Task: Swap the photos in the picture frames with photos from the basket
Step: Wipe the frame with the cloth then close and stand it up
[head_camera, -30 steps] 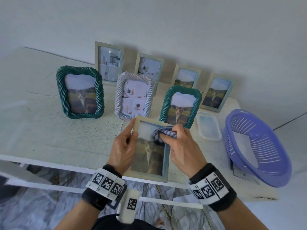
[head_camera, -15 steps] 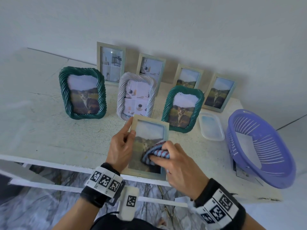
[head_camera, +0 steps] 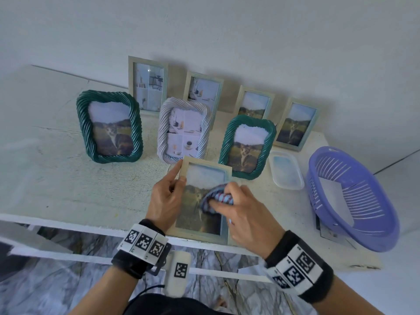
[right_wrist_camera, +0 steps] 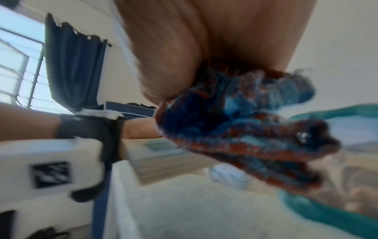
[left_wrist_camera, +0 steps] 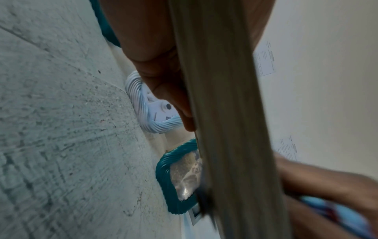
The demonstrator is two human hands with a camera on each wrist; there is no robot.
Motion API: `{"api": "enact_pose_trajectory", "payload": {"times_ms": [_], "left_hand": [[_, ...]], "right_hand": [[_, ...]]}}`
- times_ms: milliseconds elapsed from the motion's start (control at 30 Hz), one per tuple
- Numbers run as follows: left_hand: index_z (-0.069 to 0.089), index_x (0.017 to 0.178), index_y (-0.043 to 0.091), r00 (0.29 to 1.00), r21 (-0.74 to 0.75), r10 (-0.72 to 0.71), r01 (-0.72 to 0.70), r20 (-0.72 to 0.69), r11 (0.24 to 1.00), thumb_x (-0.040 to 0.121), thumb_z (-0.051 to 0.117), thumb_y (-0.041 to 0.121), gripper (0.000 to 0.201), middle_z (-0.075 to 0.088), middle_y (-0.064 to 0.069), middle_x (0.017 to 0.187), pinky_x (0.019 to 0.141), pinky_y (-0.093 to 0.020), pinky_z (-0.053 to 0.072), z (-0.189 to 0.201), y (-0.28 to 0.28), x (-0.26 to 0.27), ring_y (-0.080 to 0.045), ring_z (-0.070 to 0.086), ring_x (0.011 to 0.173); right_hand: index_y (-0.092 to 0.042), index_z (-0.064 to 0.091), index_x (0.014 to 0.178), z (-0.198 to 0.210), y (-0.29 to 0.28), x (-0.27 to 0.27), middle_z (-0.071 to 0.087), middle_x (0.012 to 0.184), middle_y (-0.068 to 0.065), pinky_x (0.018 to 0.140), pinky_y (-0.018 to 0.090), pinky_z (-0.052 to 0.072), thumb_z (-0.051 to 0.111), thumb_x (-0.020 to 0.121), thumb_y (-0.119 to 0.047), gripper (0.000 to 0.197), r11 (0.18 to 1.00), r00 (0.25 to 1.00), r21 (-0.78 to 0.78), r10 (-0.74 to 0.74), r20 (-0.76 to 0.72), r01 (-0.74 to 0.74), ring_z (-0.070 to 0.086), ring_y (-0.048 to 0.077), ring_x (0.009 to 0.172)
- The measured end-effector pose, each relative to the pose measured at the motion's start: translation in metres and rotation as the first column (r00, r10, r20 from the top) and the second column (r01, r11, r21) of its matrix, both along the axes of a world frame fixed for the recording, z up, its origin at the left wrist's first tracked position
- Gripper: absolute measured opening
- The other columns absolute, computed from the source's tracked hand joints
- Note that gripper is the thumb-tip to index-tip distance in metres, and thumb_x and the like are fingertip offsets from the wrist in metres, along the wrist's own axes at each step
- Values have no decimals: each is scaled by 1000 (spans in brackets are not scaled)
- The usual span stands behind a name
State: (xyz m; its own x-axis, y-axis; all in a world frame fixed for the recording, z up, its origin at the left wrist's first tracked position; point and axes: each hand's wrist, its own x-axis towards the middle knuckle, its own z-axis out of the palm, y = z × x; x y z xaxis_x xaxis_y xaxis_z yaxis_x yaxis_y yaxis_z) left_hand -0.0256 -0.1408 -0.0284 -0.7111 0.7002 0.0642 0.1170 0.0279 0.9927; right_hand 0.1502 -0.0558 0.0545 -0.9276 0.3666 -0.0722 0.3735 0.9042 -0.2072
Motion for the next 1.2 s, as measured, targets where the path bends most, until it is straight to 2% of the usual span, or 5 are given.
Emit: {"api": "enact_pose_trajectory", "payload": {"times_ms": [300,467,833,1033,1200], "left_hand": [[43,144,36,994,-8,-80,81,74,997,90,49,42,55,59,-30,75,57,-61,50,-14,-6,7,-23,49,63],[42,145,26,999,-17,-45,46,17,999,101,48,16,46,42,-9,63,48,-27,33,-17,-11,9,-15,33,52],[39,147,27,992,6,-120,120,29,993,99,47,26,49,68,-4,68,46,-39,44,-12,-7,11,-18,44,55],[42,145,20,998,12,-17,17,-53,1000,98,48,19,47,30,6,57,47,-18,26,-3,-6,5,-4,26,49],[41,146,15,999,-26,-42,42,-21,999,101,46,7,46,33,1,56,43,-17,26,-4,1,8,-3,27,45]], "right_hand": [[-20,53,133,3,19,-17,37,121,9,81,42,55,54,90,-9,44,990,992,54,-128,-3,128,42,27,104],[-24,53,133,-3,6,-20,36,122,6,84,37,53,50,94,-15,41,997,997,-40,-59,47,61,41,23,107],[-24,56,130,-5,17,-26,37,115,4,74,33,55,54,91,-17,40,991,992,53,-122,-44,124,44,21,98],[-27,59,126,-11,-14,-12,40,115,2,75,32,57,56,91,-21,36,996,1000,-80,-27,-9,26,47,19,101],[-27,57,128,-13,-11,-12,37,117,1,81,28,55,55,91,-19,37,991,991,-43,-131,-34,129,46,18,104]]}}
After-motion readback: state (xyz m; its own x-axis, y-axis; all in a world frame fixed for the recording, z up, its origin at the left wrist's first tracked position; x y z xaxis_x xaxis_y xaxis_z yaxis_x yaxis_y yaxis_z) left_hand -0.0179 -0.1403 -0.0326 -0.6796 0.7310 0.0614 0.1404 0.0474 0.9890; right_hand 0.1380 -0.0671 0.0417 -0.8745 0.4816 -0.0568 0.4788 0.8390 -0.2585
